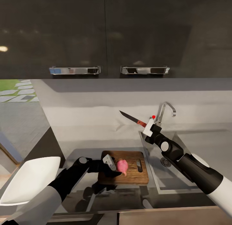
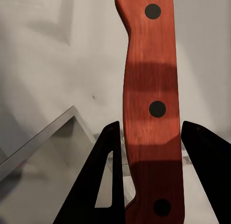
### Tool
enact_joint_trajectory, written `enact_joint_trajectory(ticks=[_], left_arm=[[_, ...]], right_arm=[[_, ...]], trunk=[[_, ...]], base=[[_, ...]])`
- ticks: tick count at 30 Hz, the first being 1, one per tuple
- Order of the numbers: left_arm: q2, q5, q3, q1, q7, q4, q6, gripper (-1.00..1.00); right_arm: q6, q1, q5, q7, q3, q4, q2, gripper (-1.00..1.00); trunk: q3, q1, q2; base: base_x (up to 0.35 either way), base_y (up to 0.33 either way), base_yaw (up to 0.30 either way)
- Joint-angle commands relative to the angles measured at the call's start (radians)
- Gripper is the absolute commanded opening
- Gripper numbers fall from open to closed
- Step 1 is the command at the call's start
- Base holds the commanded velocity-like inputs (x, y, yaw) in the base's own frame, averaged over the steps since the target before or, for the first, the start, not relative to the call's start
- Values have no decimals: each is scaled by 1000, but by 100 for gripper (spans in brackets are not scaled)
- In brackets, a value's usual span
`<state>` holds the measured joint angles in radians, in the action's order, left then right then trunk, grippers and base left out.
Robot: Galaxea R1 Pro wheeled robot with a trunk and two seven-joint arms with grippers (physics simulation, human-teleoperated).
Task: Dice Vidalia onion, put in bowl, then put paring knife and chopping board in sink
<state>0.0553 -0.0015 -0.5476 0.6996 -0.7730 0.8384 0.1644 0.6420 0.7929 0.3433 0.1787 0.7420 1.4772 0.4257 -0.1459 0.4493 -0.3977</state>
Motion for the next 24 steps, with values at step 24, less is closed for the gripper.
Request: enact_joint_trajectory(ticks=[24], left_arm=[[-43, 2, 10, 1, 62, -52, 10, 100]], right_arm=[[5, 2, 11, 7, 3, 2, 1, -100]], trunk=[[-2, 1, -2]], base=[[0, 0, 0]])
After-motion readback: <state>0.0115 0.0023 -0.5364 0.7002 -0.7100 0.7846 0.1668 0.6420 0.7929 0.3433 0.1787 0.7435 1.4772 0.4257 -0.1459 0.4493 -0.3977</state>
